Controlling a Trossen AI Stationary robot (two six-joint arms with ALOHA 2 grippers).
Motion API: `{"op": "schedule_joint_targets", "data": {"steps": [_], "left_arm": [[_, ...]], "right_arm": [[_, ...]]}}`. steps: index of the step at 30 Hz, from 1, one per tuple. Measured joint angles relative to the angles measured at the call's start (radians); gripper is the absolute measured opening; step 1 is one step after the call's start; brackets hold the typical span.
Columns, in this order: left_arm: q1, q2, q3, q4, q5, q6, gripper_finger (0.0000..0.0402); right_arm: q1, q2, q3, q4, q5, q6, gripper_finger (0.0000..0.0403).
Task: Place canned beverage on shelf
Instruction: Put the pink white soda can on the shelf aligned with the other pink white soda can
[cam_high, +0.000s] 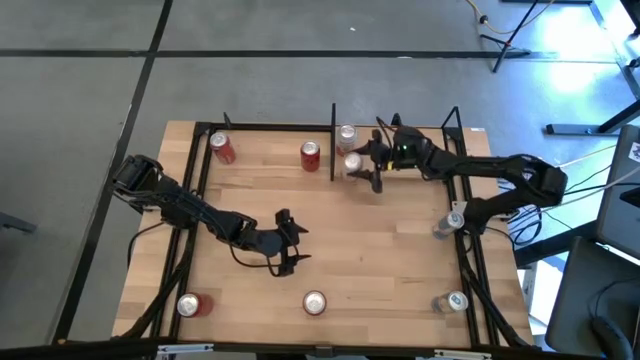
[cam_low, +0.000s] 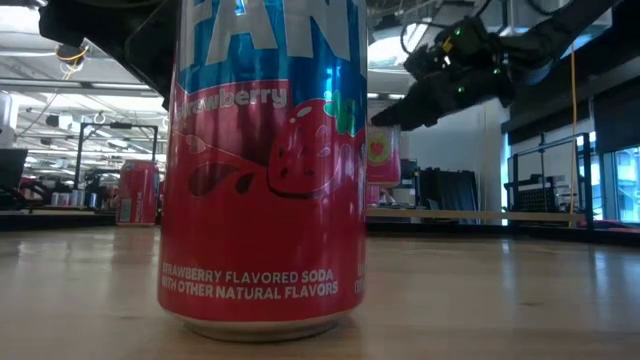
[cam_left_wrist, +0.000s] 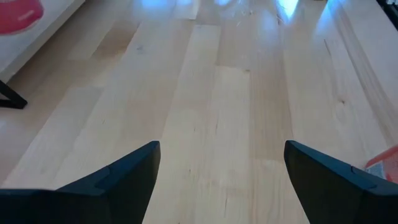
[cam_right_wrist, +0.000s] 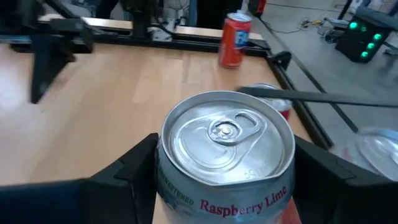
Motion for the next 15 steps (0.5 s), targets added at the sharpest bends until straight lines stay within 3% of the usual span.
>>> {"op": "schedule_joint_targets", "data": {"steps": [15], "left_arm": [[0.000,0.000,0.000,0.026,-0.002,0.001,0.0325]], "right_arm": [[-0.066,0.150,0.001,0.180,-0.008,0.035,0.0252]]}}
